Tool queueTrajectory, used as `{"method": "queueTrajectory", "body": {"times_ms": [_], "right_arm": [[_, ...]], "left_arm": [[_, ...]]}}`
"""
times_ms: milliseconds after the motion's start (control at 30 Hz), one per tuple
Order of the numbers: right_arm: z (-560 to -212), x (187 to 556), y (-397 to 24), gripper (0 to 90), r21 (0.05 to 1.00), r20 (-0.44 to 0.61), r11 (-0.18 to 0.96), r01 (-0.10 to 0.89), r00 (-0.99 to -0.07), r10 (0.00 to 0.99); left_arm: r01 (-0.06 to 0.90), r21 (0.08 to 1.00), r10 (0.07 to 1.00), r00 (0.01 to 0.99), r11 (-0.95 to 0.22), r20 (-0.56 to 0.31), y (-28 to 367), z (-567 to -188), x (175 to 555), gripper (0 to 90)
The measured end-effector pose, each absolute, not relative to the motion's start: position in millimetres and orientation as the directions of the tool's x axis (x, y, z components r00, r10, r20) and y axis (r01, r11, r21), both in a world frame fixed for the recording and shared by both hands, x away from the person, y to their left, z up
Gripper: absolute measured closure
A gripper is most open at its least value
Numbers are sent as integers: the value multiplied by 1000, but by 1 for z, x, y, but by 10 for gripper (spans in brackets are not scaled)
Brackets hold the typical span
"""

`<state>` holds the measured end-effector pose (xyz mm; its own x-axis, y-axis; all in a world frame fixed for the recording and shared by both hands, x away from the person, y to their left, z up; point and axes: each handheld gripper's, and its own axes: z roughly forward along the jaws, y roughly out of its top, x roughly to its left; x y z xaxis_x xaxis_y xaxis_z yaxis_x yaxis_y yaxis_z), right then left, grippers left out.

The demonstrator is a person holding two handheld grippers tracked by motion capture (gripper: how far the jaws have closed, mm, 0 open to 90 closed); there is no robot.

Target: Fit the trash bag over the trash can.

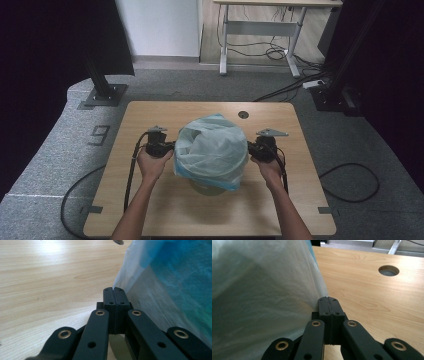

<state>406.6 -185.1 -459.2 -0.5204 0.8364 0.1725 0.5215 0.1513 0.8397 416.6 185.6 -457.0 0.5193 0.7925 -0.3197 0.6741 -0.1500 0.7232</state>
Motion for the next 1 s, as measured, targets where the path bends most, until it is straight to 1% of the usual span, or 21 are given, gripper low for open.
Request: {"method": "queueTrajectory", "body": {"times_ms": [100,167,233,300,400,467,500,600,633,667,700,733,767,900,1000], "right_arm": [[-463,406,-186,892,830,165,166,532,-519,838],[-467,405,-187,892,819,159,179,546,-516,842],[-474,402,-189,891,815,148,192,547,-515,844],[-478,399,-193,891,814,167,174,554,-511,843],[-478,393,-203,883,841,175,131,525,-492,853],[-473,385,-213,753,868,186,75,491,-462,867],[-470,382,-218,731,876,198,50,480,-451,870],[-460,361,-234,681,909,214,1,418,-468,858],[-457,353,-238,656,916,210,2,402,-482,851],[-454,342,-240,604,925,201,8,380,-507,838],[-453,336,-241,544,926,205,11,378,-527,825],[-450,329,-241,503,920,228,13,392,-562,795],[-448,321,-240,483,917,240,21,399,-594,768],[-438,293,-228,388,930,217,64,361,-684,697],[-434,281,-211,345,933,196,98,346,-719,667]], "left_arm": [[674,720,793,525,-166,-309,186,-458,414,896],[673,713,800,531,-197,-280,185,-460,411,896],[676,707,803,530,-208,-272,186,-462,410,895],[677,708,795,536,-203,-284,188,-464,408,895],[674,712,797,534,-199,-283,190,-463,407,894],[668,717,798,536,-199,-278,191,-462,407,885],[665,721,798,535,-195,-278,193,-461,406,880],[664,726,795,531,-176,-293,196,-460,406,870],[664,728,795,530,-172,-295,197,-460,406,870],[664,728,795,529,-170,-297,197,-460,406,869],[664,729,795,528,-168,-298,197,-460,405,869],[663,729,795,529,-169,-297,197,-460,405,869],[662,730,795,529,-170,-296,197,-460,405,869],[659,733,796,528,-166,-295,197,-459,404,869],[658,735,797,527,-162,-296,198,-458,404,869]]}}
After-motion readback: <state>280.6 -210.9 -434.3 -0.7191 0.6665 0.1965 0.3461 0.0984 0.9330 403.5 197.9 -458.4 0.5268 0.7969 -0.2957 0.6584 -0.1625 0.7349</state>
